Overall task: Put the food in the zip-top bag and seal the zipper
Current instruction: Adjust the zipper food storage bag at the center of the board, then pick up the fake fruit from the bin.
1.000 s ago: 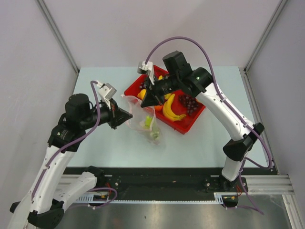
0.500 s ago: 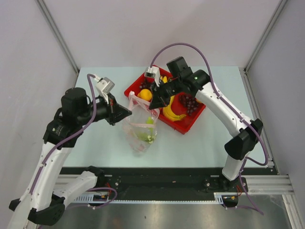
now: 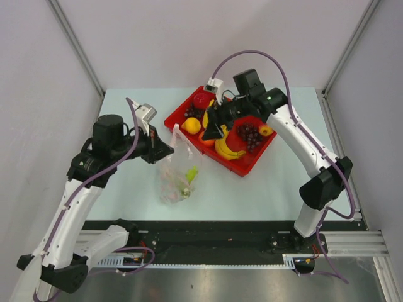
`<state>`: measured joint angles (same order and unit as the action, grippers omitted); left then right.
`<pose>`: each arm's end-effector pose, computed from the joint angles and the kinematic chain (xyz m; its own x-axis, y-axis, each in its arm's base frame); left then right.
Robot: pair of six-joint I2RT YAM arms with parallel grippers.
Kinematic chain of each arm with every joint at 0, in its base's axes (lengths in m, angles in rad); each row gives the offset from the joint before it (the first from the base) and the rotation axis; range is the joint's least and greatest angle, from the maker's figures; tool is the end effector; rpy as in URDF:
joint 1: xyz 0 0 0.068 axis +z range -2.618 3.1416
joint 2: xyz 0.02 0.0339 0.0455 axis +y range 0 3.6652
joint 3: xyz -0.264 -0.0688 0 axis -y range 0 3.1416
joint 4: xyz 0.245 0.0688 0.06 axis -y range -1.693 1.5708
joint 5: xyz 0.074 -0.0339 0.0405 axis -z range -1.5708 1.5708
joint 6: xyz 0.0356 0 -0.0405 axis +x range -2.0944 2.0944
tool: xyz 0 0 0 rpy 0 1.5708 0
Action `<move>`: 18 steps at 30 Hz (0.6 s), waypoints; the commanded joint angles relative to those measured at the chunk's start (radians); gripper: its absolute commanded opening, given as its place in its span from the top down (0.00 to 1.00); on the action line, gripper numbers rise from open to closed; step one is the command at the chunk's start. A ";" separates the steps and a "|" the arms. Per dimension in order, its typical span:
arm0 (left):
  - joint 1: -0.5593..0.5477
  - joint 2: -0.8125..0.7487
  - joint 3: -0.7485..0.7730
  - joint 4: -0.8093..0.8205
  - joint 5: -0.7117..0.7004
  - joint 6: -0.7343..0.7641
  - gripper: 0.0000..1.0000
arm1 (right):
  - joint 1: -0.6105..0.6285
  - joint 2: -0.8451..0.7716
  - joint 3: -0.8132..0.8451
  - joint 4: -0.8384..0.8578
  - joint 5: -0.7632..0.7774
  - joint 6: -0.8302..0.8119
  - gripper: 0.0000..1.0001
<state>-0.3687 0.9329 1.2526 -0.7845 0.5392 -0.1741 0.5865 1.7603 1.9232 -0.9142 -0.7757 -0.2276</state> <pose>0.1520 -0.0783 0.4127 -0.5395 0.0491 -0.8405 0.6538 0.6534 -0.3815 0.2980 0.2280 0.4039 -0.3685 -0.4383 -0.8198 -0.9284 0.2181 0.3007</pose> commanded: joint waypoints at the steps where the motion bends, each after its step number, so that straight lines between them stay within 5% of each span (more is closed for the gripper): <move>1: 0.046 0.014 -0.015 0.083 -0.009 -0.008 1.00 | -0.097 0.010 0.002 0.063 0.042 0.076 0.19; 9: 0.093 0.049 -0.047 0.128 0.021 -0.025 1.00 | -0.232 0.079 -0.125 0.061 0.206 -0.073 0.20; 18: 0.108 0.073 -0.055 0.139 0.025 -0.028 1.00 | -0.208 0.234 -0.181 0.118 0.260 -0.044 0.18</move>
<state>-0.2760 1.0008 1.2011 -0.6880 0.5533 -0.1844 0.3538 1.9610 1.7481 -0.8524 -0.5560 -0.2718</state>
